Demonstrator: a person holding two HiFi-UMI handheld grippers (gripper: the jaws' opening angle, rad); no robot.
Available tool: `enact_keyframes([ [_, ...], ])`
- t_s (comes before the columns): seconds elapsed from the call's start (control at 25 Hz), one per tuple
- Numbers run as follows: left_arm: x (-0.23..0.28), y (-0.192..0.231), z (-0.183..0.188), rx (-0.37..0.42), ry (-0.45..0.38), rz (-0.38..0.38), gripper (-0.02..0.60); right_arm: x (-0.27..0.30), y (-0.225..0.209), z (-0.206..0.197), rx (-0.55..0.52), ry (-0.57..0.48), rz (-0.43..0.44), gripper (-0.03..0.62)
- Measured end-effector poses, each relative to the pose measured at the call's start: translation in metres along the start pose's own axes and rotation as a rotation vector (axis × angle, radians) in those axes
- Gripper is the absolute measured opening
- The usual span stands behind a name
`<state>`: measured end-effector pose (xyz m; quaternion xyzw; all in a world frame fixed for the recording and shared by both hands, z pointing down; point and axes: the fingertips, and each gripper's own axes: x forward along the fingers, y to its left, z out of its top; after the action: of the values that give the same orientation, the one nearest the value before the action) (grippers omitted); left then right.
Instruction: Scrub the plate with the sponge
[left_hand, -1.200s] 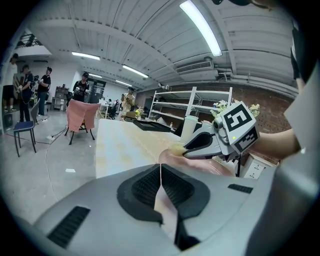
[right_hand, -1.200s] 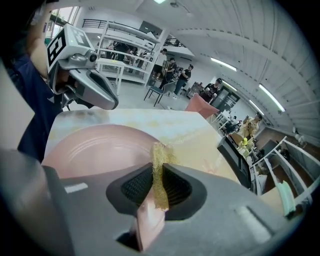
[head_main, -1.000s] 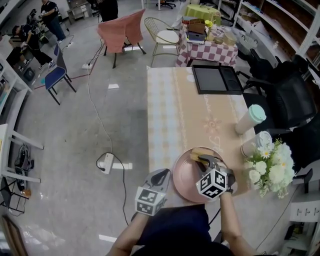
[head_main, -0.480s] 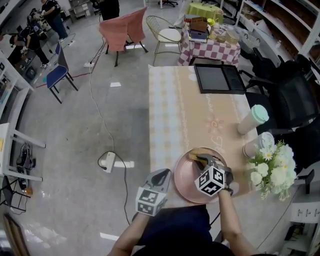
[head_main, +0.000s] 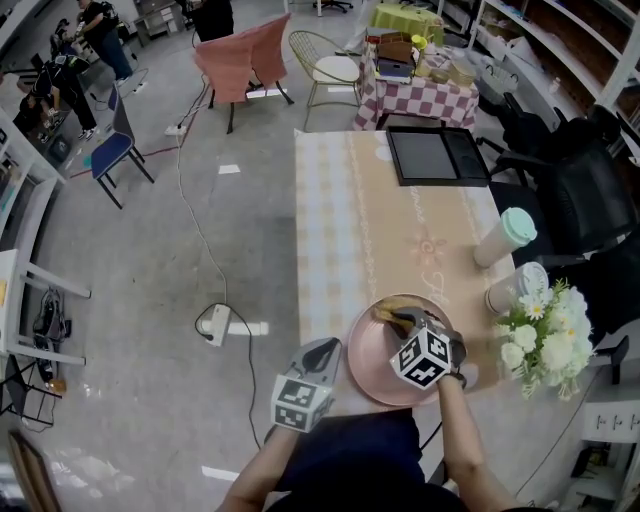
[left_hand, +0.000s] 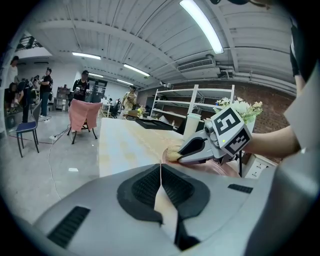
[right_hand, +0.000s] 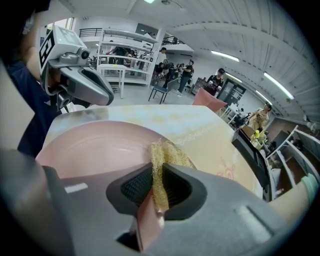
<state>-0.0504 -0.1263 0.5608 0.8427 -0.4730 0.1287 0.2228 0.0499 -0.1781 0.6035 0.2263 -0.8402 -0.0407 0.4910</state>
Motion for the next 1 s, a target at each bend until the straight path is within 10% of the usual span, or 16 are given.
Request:
enact_keyframes([
  [1.0,-0.002,-0.014,-0.002,0.014,-0.005,-0.037,0.012,-0.014,0.031,-0.007,0.01,0.013,0.027,0.057],
])
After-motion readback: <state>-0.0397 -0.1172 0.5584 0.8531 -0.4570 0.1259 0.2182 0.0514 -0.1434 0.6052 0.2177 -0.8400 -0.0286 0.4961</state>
